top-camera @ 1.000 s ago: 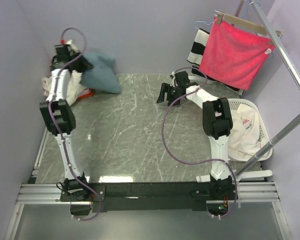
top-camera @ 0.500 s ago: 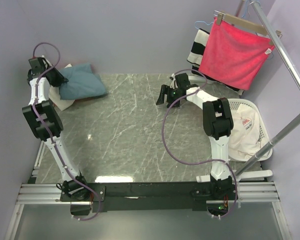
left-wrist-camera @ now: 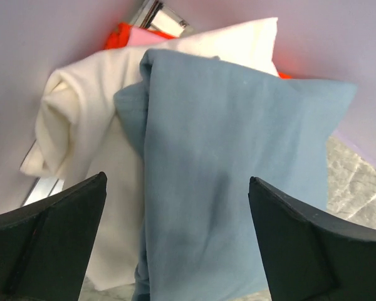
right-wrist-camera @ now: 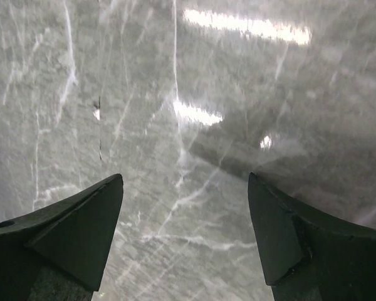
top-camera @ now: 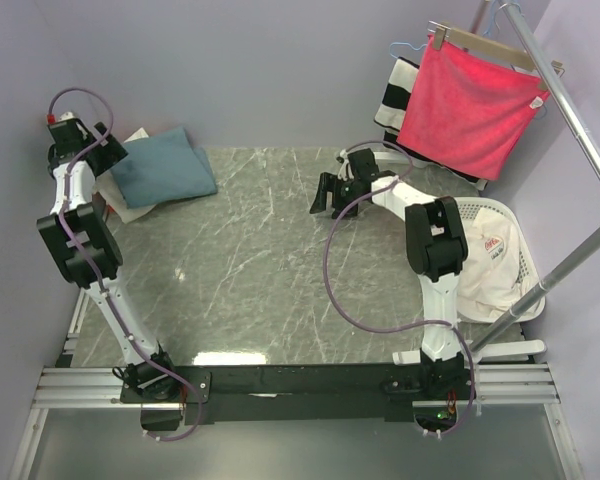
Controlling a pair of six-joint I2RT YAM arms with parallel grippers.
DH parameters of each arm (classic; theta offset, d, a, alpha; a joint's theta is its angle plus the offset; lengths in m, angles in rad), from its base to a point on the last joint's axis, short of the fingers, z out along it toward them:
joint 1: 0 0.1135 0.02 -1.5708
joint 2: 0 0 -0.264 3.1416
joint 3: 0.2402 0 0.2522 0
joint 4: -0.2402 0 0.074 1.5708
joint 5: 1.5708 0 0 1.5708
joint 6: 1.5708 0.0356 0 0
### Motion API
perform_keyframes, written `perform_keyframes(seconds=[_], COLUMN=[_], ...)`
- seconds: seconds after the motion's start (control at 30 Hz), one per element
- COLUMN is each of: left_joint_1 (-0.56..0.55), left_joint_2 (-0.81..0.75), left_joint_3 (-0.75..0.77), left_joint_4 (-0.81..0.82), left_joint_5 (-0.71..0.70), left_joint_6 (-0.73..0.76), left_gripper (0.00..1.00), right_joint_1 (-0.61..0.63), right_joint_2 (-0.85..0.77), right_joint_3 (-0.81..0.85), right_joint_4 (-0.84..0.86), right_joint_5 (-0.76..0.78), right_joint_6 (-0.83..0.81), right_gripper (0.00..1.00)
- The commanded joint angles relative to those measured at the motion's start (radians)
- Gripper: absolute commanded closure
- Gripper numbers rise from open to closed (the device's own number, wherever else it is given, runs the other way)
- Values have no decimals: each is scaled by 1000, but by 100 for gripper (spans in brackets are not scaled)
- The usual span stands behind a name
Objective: Fold and stack the t-shirts
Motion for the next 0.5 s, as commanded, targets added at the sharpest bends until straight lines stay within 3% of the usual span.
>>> perform_keyframes(seconds=[0.0, 0.17, 0.4, 0.47], left_joint_1=[-14, -117, -497, -562], left_joint_2=[-139, -389, -609, -654], left_joint_3=[-60, -257, -461, -496], left_joint_4=[44, 161, 190, 184], left_joint_5=[-36, -49, -165, -200], left_joint_6=[-40, -22, -9, -41], left_gripper=[1, 0, 1, 1], right_joint_1=[9, 9, 9, 9], right_joint_2=[-123, -230, -385, -413], right_joint_3=[-59, -174, -298, -331], right_joint_4=[8, 45, 70, 73], right_joint_5=[38, 109, 141, 159], right_joint_6=[-24, -29, -38, -42], right_gripper=[13, 12, 12, 12])
